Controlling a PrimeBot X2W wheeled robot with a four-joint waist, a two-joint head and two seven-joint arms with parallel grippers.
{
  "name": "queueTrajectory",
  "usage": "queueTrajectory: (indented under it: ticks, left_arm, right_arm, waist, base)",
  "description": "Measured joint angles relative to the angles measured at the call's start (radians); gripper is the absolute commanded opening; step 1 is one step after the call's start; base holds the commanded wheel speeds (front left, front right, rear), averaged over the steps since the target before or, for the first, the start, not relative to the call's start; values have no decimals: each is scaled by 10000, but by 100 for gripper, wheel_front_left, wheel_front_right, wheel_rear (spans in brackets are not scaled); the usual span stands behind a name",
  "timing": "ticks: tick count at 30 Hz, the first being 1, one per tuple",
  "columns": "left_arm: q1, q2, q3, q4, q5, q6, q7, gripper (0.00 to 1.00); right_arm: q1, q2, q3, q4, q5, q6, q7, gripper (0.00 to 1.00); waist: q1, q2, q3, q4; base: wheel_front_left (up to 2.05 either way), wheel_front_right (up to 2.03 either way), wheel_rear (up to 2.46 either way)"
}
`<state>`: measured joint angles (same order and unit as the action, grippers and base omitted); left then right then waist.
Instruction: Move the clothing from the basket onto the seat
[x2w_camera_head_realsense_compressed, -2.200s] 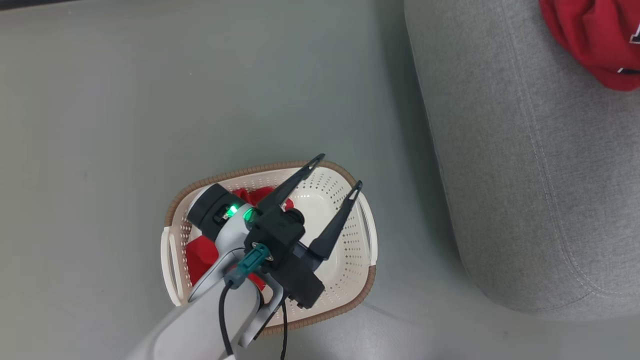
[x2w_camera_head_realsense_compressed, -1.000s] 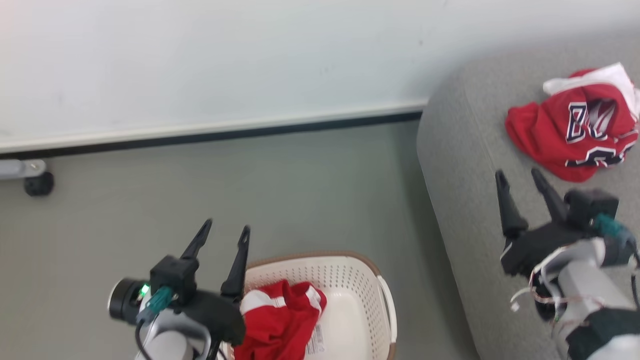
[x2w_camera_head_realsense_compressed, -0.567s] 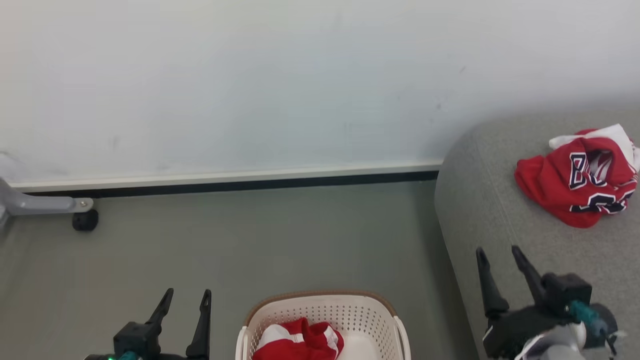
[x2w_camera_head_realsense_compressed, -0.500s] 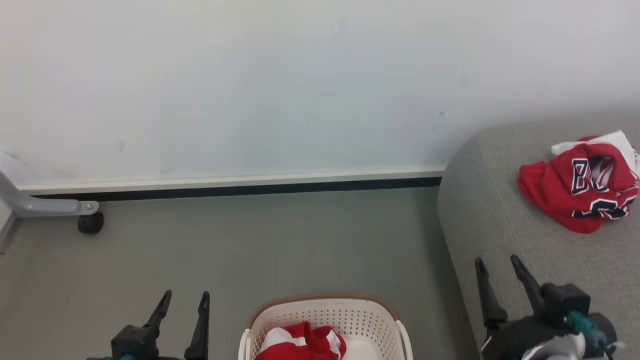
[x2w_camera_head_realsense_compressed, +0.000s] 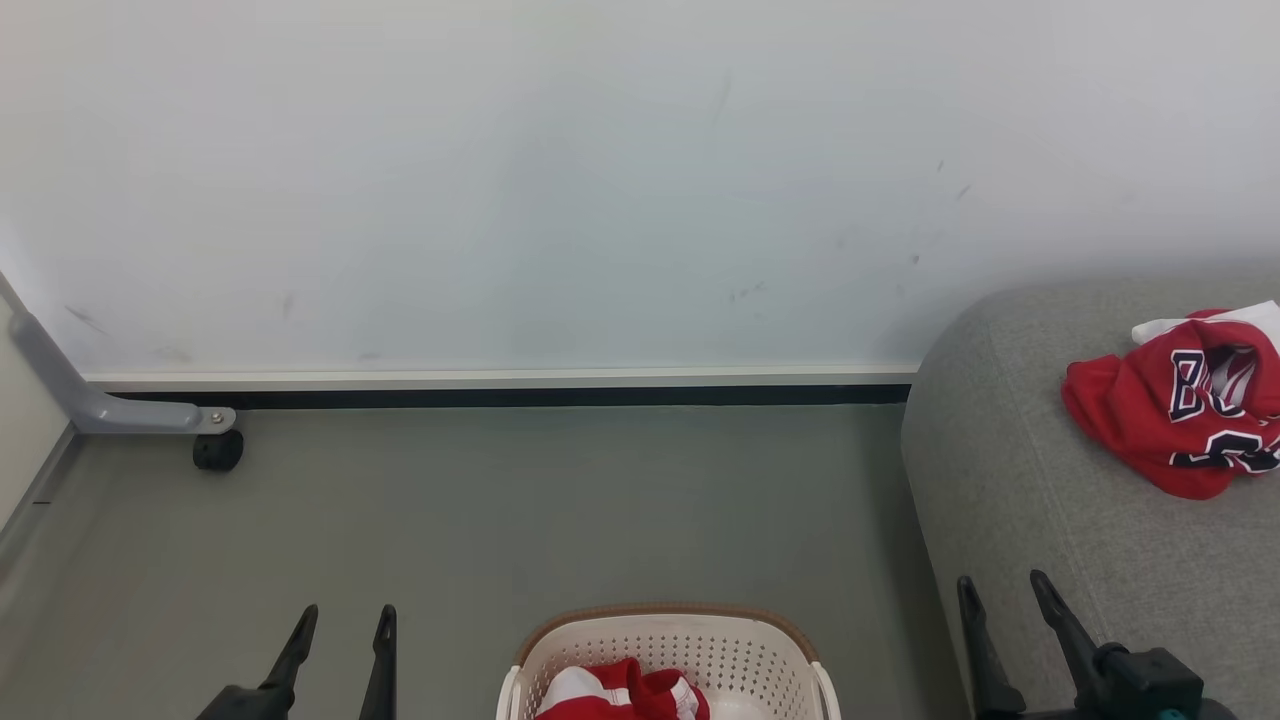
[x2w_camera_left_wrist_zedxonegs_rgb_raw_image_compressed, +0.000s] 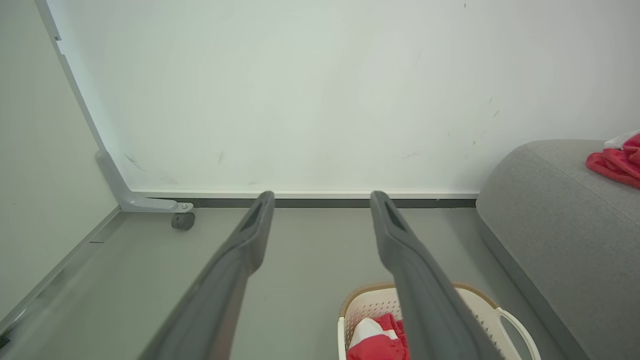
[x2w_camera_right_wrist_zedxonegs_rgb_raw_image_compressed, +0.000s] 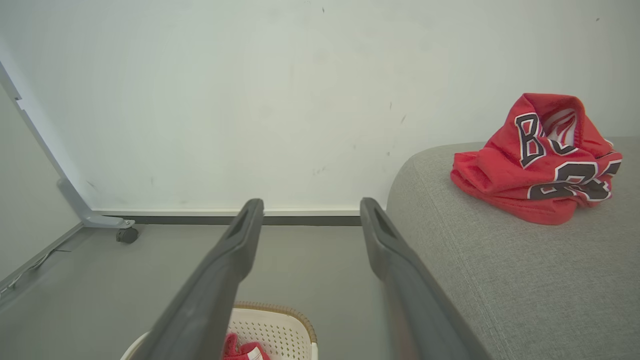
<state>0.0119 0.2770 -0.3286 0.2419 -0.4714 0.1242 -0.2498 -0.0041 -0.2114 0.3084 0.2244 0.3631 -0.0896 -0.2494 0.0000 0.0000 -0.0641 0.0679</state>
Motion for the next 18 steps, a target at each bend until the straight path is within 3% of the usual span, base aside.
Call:
queueTrajectory:
  ticks: [18]
  left_arm:
    - [392, -221, 523, -443, 525, 0, 0, 100]
  right_arm:
    - [738, -8, -357, -1160, -314, -178, 0, 100]
  waist:
    - [0, 0, 28, -78]
  base:
    - [0, 0, 0]
